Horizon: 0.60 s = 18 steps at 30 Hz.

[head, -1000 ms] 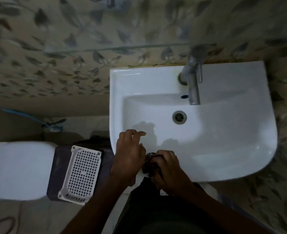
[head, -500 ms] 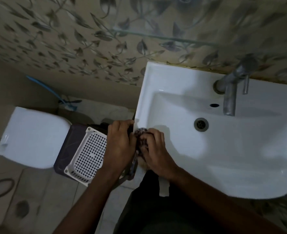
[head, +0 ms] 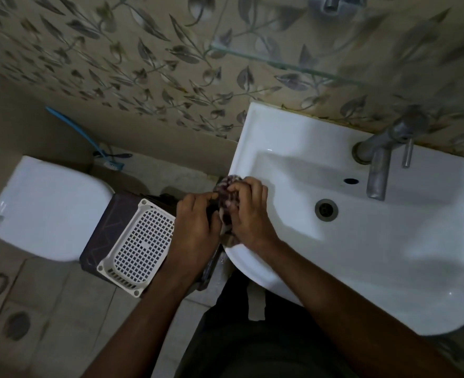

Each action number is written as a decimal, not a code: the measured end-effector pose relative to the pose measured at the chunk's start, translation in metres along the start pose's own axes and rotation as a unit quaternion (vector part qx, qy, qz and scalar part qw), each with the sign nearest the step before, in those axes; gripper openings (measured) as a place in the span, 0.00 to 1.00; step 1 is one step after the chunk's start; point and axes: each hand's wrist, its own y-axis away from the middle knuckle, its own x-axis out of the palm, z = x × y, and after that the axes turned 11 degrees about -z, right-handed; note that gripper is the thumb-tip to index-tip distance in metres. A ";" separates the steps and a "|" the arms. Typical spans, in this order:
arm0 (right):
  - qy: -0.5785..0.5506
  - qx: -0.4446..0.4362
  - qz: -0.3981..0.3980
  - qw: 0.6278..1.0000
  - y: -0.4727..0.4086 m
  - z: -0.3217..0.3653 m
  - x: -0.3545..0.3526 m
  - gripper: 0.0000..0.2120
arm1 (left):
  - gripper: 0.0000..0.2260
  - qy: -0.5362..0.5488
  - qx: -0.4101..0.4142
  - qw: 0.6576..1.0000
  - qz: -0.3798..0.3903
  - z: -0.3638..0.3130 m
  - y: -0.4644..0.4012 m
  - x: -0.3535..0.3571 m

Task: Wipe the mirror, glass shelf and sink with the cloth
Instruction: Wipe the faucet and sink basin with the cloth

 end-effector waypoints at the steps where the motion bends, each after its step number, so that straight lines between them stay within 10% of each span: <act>1: 0.003 0.022 -0.012 1.000 -0.012 -0.001 0.003 0.11 | 0.13 0.010 -0.003 1.000 -0.002 -0.002 -0.003 -0.001; 18: 0.108 0.023 -0.077 0.991 -0.088 -0.006 0.004 0.16 | 0.16 0.062 0.002 0.998 -0.011 -0.016 -0.035 -0.001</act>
